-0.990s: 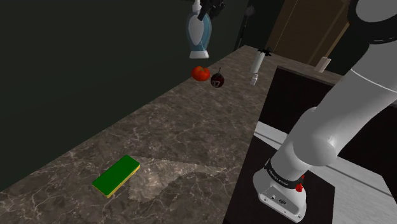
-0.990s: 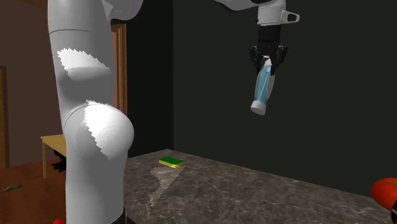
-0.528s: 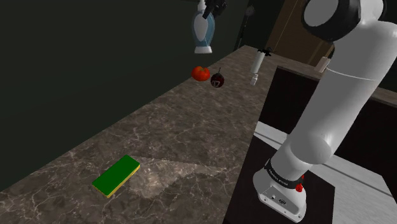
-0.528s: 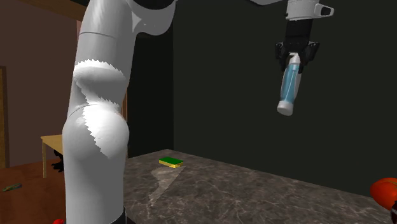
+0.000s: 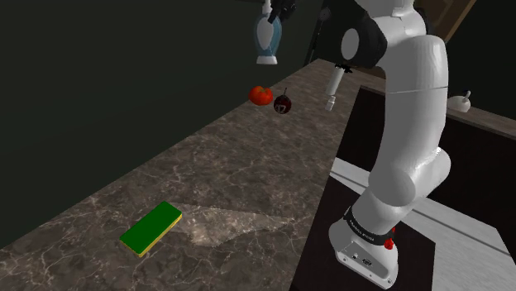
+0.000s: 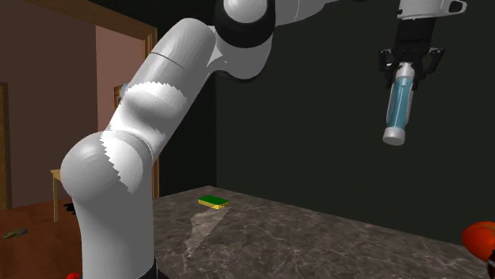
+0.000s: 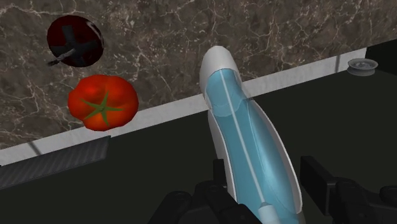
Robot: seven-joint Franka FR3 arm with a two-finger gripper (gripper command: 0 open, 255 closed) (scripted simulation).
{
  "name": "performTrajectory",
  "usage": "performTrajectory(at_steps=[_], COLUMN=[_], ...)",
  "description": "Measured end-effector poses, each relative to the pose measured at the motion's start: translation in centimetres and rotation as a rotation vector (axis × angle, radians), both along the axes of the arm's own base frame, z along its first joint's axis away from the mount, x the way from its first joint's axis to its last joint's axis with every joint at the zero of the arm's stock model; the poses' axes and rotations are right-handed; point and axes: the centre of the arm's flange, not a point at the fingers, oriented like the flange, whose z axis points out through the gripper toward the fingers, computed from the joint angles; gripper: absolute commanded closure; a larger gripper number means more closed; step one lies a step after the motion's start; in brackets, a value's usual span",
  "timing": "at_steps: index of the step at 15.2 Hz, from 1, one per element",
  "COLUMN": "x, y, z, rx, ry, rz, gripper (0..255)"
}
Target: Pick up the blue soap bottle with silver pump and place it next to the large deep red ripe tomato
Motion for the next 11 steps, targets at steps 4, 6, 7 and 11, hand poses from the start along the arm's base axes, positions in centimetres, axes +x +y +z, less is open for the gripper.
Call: performTrajectory(at_steps=[4, 6, 7, 11], x=[0.1, 0.1, 0.1, 0.2], y=[-0.3, -0.3, -0.4, -0.3], z=[-2.0, -3.0, -3.5, -5.7], rx=[0.000, 0.000, 0.000, 0.000], ry=[0.000, 0.000, 0.000, 0.000], rz=[0.002, 0.003, 0.003, 0.003], gripper=[255, 255, 255, 255])
